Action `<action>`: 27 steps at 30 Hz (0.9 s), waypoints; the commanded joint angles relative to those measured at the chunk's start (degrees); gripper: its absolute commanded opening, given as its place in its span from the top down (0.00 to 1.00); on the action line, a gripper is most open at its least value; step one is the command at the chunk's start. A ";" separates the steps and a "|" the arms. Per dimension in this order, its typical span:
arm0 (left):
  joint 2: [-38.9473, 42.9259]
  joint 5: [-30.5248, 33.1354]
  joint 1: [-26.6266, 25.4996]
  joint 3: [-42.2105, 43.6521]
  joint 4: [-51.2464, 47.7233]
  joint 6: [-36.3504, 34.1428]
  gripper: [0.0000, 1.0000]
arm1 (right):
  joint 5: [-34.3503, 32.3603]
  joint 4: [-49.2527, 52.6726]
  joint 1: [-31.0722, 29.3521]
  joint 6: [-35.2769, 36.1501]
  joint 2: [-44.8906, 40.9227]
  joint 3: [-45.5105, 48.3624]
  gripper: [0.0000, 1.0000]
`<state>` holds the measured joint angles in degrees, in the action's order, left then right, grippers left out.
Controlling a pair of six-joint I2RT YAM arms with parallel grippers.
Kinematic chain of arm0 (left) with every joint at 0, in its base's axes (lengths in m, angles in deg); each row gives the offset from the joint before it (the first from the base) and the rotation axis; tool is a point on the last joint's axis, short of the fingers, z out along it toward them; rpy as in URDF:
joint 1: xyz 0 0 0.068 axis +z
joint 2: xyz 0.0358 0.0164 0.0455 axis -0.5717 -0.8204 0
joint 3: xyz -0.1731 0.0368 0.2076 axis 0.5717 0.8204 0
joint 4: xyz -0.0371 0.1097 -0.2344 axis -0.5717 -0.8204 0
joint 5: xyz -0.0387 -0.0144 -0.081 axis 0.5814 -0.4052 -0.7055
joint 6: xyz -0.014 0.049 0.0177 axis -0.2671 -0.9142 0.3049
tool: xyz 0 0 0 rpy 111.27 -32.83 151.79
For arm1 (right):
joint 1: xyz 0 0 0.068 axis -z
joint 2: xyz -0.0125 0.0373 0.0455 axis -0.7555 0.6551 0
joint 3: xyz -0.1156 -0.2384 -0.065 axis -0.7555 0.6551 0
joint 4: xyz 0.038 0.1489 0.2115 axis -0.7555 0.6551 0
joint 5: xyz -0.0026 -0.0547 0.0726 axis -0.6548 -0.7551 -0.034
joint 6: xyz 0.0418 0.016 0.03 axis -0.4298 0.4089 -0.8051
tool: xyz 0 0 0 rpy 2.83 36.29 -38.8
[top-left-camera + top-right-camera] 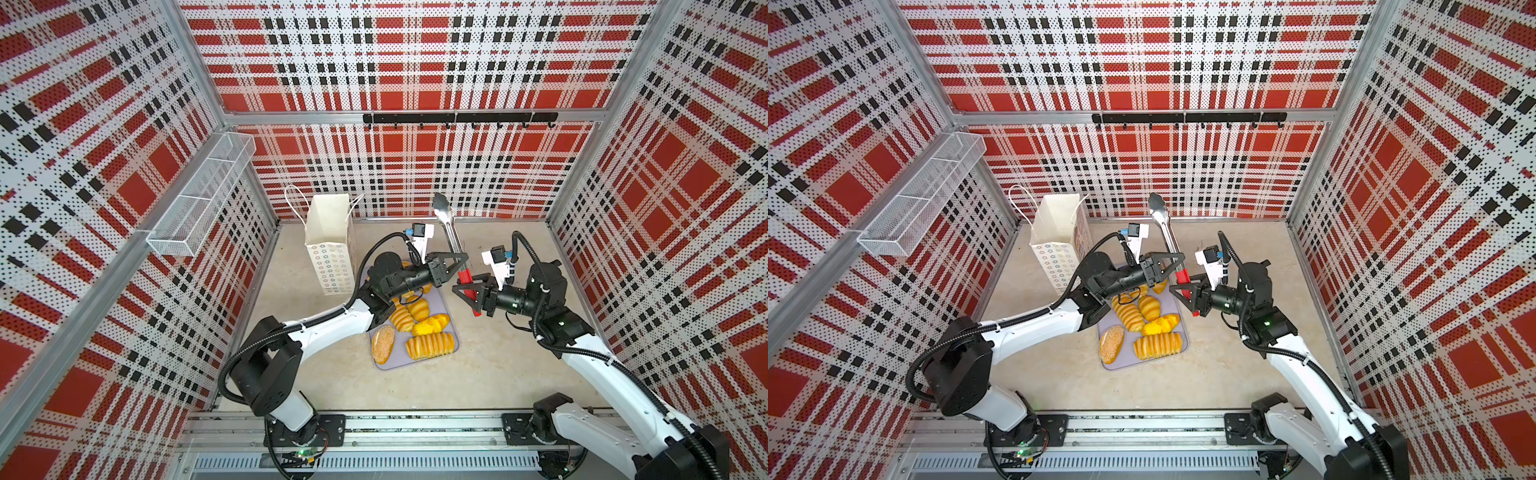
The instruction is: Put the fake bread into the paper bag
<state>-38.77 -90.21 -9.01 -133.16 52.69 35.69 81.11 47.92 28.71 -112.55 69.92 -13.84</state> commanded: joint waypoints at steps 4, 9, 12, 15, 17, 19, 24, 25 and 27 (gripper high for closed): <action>0.99 -1.29 0.70 -0.72 2.98 -0.72 0.95 | -3.81 5.15 -0.26 6.11 -1.89 -1.77 0.33; 0.35 -2.03 0.98 -1.76 3.01 -0.57 0.95 | -8.52 9.23 -0.16 8.50 -2.63 -3.94 0.21; 0.02 -2.30 0.91 -2.33 3.05 -0.54 0.95 | -9.33 9.09 -0.15 8.13 -3.40 -3.90 0.22; 0.11 -2.34 0.90 -2.55 2.99 -0.55 0.95 | -8.18 7.64 -0.18 7.32 -4.09 -3.40 0.25; 0.35 -2.19 0.75 -2.50 3.07 -0.55 0.95 | -7.91 6.31 -0.20 6.77 -4.51 -2.91 0.28; 0.56 -2.28 0.55 -2.57 3.06 -0.55 0.96 | -7.77 4.71 -0.18 5.57 -4.47 -2.55 0.34; 1.17 -2.43 0.37 -2.21 3.06 -0.79 0.95 | -2.88 -0.01 -0.18 1.94 -2.35 -2.89 0.47; 1.23 -2.35 0.37 -2.05 3.10 -0.81 0.95 | -2.42 -0.71 -0.19 1.61 -2.02 -2.81 0.48; 1.43 -2.17 0.29 -1.89 3.06 -0.89 0.95 | -1.70 -1.85 -0.15 1.32 -1.38 -2.54 0.50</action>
<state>-38.77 -91.57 -8.35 -133.18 52.71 35.67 76.63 50.12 28.60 -109.84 67.84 -16.22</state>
